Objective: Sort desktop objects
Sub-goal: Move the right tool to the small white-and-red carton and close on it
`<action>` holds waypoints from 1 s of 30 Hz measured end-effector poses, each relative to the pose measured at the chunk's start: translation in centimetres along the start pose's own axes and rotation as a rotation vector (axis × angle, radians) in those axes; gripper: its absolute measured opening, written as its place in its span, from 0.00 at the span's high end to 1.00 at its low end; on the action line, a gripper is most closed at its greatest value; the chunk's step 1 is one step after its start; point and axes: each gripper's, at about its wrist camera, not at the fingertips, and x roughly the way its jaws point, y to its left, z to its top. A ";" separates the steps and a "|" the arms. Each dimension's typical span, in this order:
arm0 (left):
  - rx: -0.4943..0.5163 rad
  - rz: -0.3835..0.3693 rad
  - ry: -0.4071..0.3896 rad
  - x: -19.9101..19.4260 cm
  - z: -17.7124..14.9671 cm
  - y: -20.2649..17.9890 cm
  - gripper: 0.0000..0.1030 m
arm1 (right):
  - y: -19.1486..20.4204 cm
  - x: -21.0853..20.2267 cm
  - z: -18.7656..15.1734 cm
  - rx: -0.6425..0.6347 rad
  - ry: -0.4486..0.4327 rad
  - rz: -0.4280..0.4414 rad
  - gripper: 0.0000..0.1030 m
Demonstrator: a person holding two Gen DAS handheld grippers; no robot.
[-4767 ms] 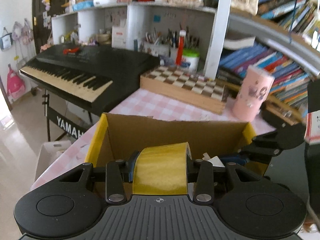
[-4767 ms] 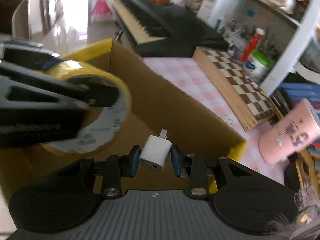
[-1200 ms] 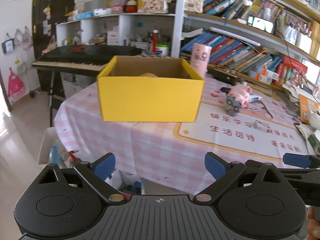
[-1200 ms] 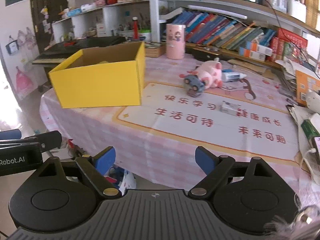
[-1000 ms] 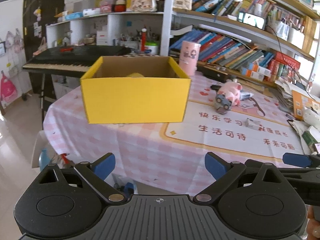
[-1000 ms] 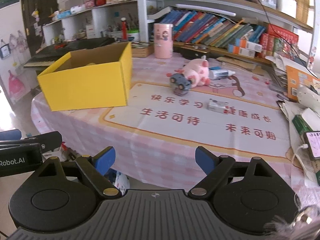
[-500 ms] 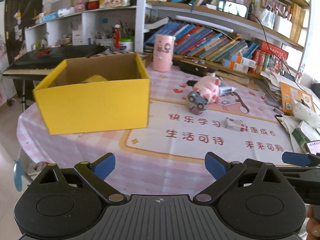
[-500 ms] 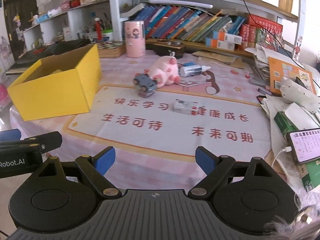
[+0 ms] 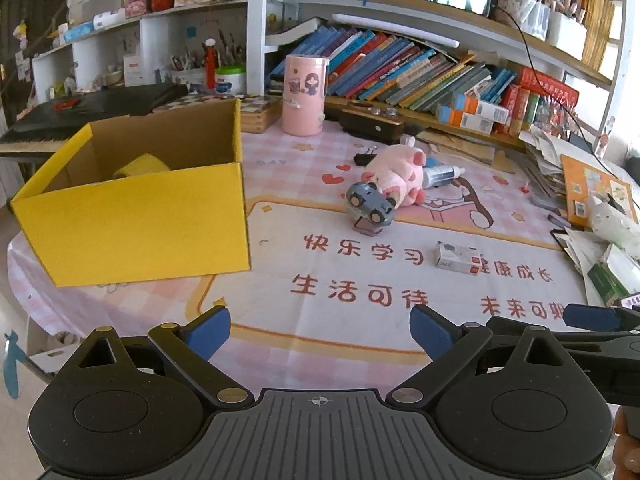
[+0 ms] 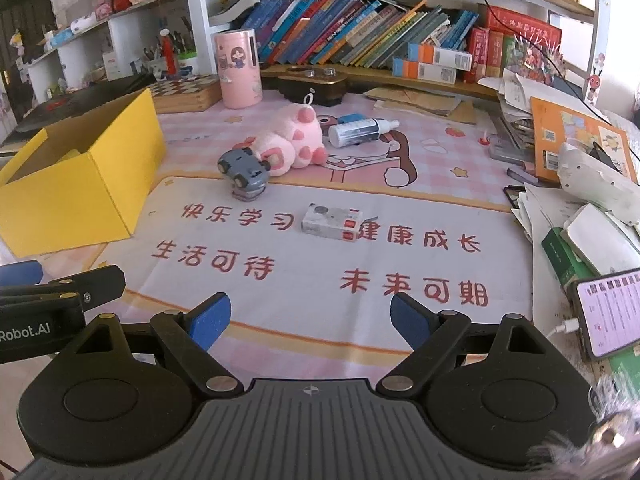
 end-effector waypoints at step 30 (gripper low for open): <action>-0.071 0.191 0.062 4.8 3.1 -3.7 0.05 | -3.8 8.8 6.0 -0.068 0.087 0.151 0.27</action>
